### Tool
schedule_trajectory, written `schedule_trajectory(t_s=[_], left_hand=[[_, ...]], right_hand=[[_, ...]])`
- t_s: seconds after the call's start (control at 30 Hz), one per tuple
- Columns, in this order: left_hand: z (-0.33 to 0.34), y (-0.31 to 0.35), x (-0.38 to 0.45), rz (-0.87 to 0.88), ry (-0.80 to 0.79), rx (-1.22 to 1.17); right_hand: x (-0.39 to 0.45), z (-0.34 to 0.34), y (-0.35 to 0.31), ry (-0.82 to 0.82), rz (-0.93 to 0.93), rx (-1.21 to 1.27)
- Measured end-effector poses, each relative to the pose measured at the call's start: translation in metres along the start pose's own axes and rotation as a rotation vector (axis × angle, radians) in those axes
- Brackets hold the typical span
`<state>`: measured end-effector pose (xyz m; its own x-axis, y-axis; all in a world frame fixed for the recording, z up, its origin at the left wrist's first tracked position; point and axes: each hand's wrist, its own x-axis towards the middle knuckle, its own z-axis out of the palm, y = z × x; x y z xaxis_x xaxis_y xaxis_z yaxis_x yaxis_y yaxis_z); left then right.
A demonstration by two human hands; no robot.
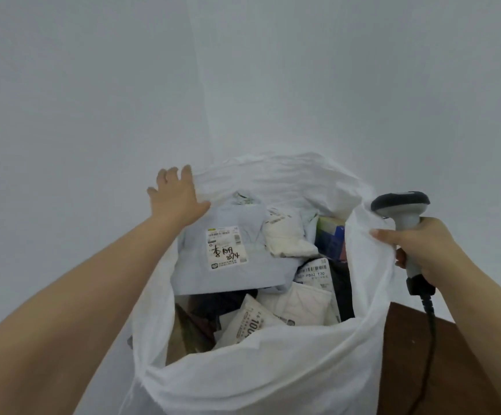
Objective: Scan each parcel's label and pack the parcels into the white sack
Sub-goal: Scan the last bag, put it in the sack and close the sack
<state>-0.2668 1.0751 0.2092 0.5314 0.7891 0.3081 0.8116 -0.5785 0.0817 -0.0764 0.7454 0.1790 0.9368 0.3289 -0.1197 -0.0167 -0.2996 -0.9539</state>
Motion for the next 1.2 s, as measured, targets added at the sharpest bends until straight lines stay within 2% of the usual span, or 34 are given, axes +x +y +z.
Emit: schedule_trajectory(t_s=[0.07,0.13,0.2,0.27,0.33,0.5,0.63,0.73,0.9,1.0,1.1,1.2], left_hand=[[-0.006,-0.024,-0.013,-0.22,-0.222,-0.003],[-0.015,-0.041,-0.027,-0.254,-0.381,-0.122],[-0.027,-0.052,-0.029,-0.235,-0.318,-0.285],[-0.039,-0.052,-0.022,-0.235,-0.22,-0.534],[-0.049,-0.035,-0.019,-0.263,-0.193,-0.794],[-0.046,0.009,-0.035,-0.175,-0.356,-1.216],[-0.049,-0.018,-0.05,-0.123,-0.396,-1.175],[-0.047,-0.037,-0.072,-0.13,-0.527,-1.061],[-0.047,-0.056,-0.119,0.024,-0.787,-0.802],[-0.043,-0.067,-0.143,0.081,-0.864,-0.814],[-0.056,-0.081,-0.154,0.08,-0.775,-0.913],[-0.092,-0.103,-0.143,-0.011,-0.542,-1.085]], right_hand=[[-0.001,0.0,-0.001,-0.004,0.018,0.016],[-0.005,0.002,-0.01,0.004,0.016,0.101],[-0.006,0.007,-0.029,0.019,-0.017,0.239],[-0.005,0.019,-0.051,0.042,-0.077,0.315],[-0.007,0.037,-0.069,0.051,-0.115,0.349],[-0.022,0.067,-0.064,-0.082,-0.104,0.356],[-0.048,0.046,-0.052,-0.04,-0.155,0.257],[-0.076,0.036,-0.038,-0.014,-0.164,0.175],[-0.127,0.036,-0.017,0.004,-0.155,0.119],[-0.15,0.044,-0.006,0.013,-0.117,0.039],[-0.164,0.044,-0.007,0.099,-0.088,-0.019],[-0.168,0.027,-0.029,0.286,-0.103,0.084]])
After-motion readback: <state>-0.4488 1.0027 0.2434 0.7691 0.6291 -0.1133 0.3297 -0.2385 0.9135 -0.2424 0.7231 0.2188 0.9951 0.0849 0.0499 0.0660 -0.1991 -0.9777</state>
